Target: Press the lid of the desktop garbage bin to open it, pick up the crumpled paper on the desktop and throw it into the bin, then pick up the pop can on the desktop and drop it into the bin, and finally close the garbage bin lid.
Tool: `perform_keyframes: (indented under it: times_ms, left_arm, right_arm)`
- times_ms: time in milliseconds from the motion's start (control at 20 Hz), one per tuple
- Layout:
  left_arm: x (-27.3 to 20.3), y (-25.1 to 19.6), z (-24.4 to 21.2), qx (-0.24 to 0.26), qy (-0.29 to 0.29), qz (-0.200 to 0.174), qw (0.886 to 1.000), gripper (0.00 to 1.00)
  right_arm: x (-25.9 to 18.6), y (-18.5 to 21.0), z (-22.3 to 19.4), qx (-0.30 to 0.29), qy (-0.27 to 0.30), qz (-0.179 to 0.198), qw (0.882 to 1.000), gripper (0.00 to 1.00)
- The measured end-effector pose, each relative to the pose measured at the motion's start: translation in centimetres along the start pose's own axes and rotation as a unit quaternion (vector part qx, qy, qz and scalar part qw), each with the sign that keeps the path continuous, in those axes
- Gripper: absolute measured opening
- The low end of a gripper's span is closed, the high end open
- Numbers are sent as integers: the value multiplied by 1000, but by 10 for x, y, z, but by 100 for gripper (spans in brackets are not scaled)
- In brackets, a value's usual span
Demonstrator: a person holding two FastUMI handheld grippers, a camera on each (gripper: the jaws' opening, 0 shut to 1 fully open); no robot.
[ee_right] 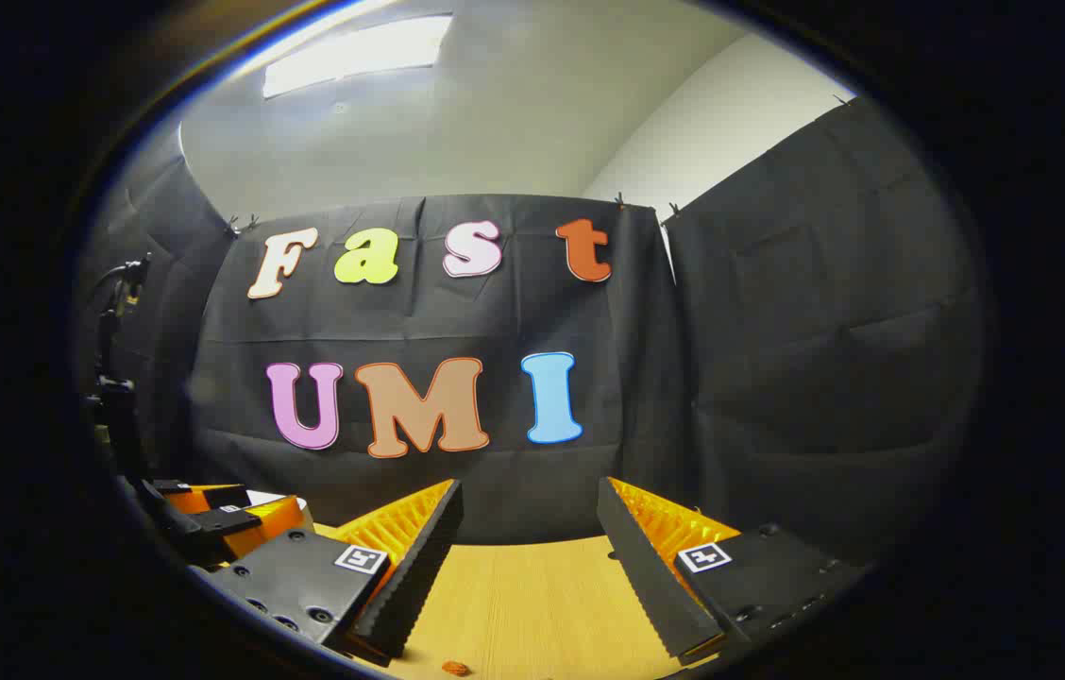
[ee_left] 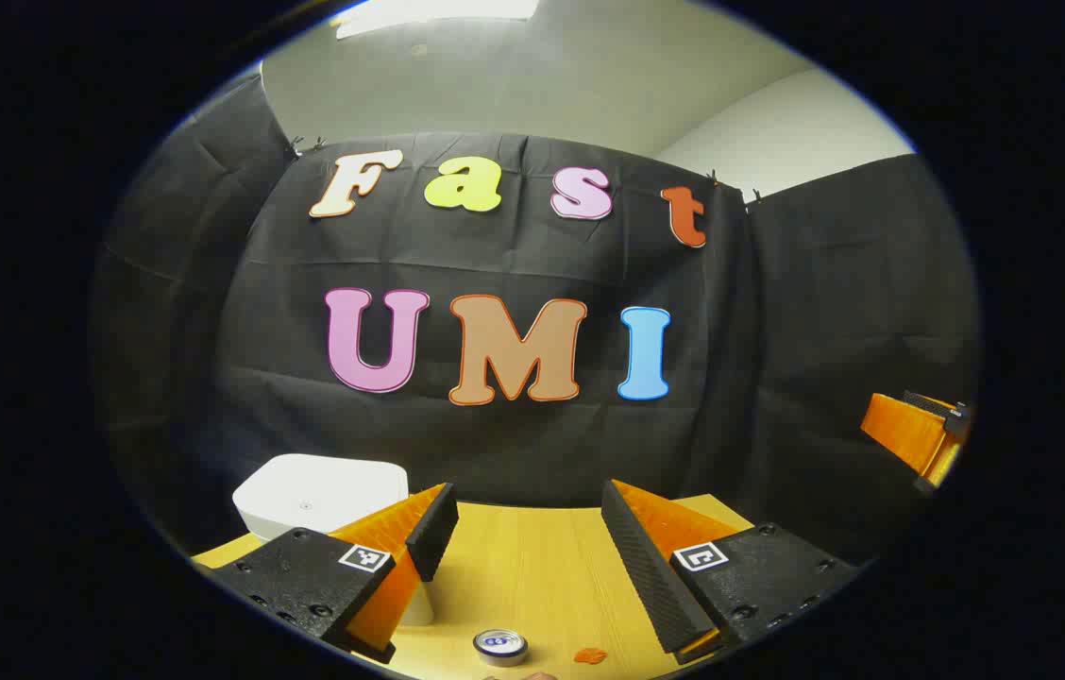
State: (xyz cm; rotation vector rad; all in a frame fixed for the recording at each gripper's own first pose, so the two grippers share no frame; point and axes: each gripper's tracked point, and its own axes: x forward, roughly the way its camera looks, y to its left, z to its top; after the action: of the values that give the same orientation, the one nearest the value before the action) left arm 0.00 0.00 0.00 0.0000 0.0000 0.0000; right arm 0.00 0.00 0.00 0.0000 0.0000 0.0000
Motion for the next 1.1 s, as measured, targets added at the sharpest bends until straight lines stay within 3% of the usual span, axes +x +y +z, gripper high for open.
perform_keyframes:
  times_ms: [400, 900, 1100]
  left_arm:
    - [10, -27, 3, -21, 1, -8, 1000, 93]
    - [4, -46, 14, 15, -15, -18, 1000, 93]
    - [-3, -40, 17, 24, -30, -4, 999, 93]
  right_arm:
    - [-1, -1, -2, -23, 8, 31, 999, 96]
    - [1, -11, -5, -3, 16, 35, 999, 96]
    - [-4, -15, -2, 1, 0, 31, 1000, 95]
